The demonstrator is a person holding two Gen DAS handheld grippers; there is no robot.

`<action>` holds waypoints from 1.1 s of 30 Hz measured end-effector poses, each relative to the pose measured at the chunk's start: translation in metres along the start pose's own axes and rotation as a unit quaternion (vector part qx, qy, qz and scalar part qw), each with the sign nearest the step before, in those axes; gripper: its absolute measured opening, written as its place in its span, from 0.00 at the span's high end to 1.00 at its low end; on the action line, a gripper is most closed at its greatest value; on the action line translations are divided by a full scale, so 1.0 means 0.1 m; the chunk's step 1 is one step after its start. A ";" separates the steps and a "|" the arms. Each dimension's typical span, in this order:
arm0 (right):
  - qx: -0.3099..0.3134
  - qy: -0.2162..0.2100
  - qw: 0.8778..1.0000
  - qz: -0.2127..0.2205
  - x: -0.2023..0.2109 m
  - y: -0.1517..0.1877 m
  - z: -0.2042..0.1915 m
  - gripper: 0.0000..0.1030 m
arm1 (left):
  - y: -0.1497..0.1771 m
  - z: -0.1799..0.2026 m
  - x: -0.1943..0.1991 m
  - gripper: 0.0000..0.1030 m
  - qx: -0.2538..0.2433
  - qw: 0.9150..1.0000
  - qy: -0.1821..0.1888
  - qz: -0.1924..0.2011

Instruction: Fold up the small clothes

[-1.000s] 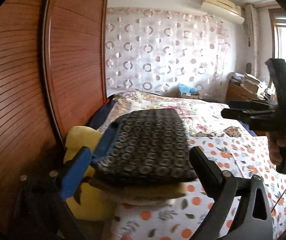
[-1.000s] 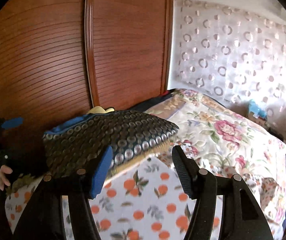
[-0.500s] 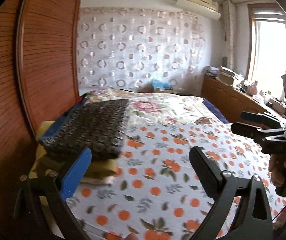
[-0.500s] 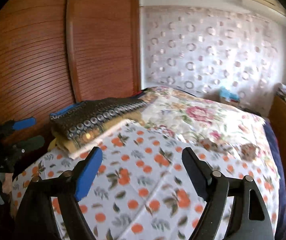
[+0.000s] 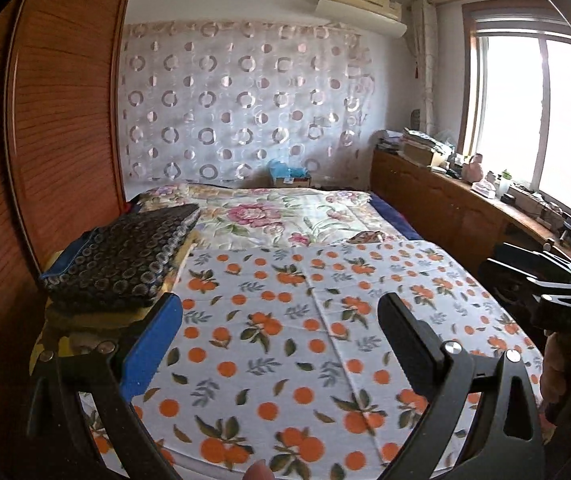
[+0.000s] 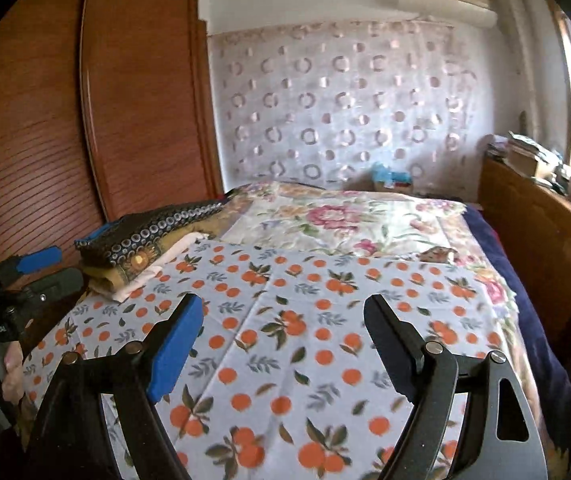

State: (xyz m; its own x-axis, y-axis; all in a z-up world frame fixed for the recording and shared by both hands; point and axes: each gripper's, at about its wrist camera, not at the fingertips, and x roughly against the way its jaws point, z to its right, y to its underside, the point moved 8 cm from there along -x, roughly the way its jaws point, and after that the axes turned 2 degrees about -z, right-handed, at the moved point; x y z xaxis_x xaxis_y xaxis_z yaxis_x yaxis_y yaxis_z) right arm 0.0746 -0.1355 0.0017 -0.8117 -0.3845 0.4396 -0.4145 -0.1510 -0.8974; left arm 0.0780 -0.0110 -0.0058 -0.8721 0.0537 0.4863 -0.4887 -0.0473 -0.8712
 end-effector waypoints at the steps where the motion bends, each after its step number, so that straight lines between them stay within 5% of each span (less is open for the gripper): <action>1: -0.002 0.003 1.000 0.004 0.07 0.05 -0.01 0.19 | -0.04 0.04 0.03 0.04 -0.002 1.000 0.000 0.004; 16: -0.013 0.045 0.995 0.082 0.90 -0.06 -0.39 0.19 | -0.56 0.31 0.57 0.04 -0.023 0.997 0.001 0.069; 33: -0.021 0.054 0.995 0.085 0.84 0.01 -0.33 0.19 | -0.51 0.31 0.58 0.04 -0.019 0.998 -0.014 0.063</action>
State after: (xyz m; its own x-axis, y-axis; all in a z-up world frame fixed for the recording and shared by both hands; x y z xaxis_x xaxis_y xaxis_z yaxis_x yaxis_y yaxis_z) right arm -0.0070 -0.1378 0.0390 -0.9100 -0.3001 0.2860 -0.2833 -0.0536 -0.9575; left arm 0.0515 -0.0361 0.0691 -0.9275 0.0216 0.3732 -0.3735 -0.0145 -0.9275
